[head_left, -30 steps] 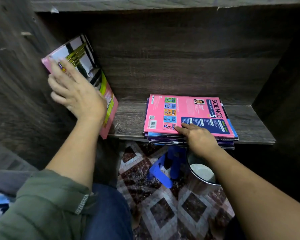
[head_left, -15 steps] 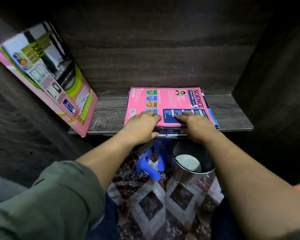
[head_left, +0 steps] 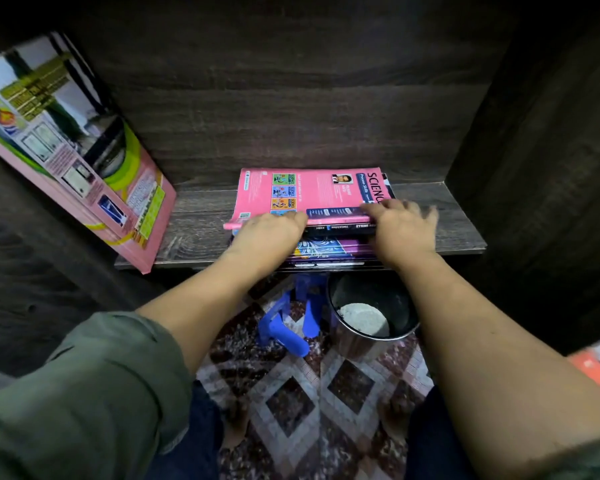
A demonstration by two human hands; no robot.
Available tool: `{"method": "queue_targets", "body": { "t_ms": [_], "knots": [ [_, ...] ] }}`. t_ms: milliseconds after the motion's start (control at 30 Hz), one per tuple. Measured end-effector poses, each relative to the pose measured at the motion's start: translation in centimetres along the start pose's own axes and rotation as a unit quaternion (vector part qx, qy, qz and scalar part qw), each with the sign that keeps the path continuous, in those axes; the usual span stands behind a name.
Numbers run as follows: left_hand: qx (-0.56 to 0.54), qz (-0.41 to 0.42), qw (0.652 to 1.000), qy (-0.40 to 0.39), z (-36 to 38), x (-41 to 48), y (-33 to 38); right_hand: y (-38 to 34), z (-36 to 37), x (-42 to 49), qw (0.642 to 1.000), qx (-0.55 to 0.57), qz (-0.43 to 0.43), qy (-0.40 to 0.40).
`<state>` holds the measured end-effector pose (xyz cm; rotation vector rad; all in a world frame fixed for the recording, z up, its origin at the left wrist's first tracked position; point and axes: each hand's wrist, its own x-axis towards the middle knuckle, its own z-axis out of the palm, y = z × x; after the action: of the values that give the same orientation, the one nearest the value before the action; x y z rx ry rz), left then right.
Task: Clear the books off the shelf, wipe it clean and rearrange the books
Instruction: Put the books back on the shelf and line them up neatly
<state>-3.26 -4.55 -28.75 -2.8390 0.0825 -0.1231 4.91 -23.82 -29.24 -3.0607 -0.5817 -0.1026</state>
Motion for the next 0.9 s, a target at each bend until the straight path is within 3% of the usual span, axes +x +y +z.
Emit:
{"method": "queue_targets", "body": {
  "t_ms": [67, 233, 433, 533, 633, 700, 800, 900],
  "knots": [
    [-0.022, -0.025, 0.999, 0.003, -0.5, -0.1, 0.1, 0.3, -0.3, 0.2, 0.998, 0.048, 0.035, 0.035],
    [-0.057, -0.057, 0.994, 0.074, -0.9, -0.6, 1.0, -0.9, -0.5, 0.0, 0.978, 0.126, -0.055, 0.158],
    [-0.065, -0.104, 0.981, 0.153, -2.1, -0.2, 0.9, -3.7, -1.2, -0.3, 0.909, 0.112, -0.169, 0.363],
    [-0.077, -0.100, 0.975, 0.182, -2.1, -0.3, -0.4, -4.8, -2.2, -0.4, 0.882, 0.183, -0.144, 0.410],
    [-0.101, -0.152, 0.955, 0.233, -2.4, -0.6, -2.2, -5.5, -2.5, -1.3, 0.886, 0.302, -0.052, 0.349],
    [-0.131, -0.209, 0.932, 0.266, -3.0, -1.1, -3.4, -5.8, -1.2, -1.4, 0.922, 0.297, -0.039, 0.245],
    [-0.179, -0.293, 0.897, 0.279, -3.5, -2.2, -5.0, -5.7, 1.3, -1.4, 0.969, 0.203, -0.124, 0.063],
    [-0.243, -0.378, 0.845, 0.290, -4.0, -3.3, -6.5, -5.9, 2.8, -1.8, 0.971, 0.129, -0.191, -0.063]
  ]
}}
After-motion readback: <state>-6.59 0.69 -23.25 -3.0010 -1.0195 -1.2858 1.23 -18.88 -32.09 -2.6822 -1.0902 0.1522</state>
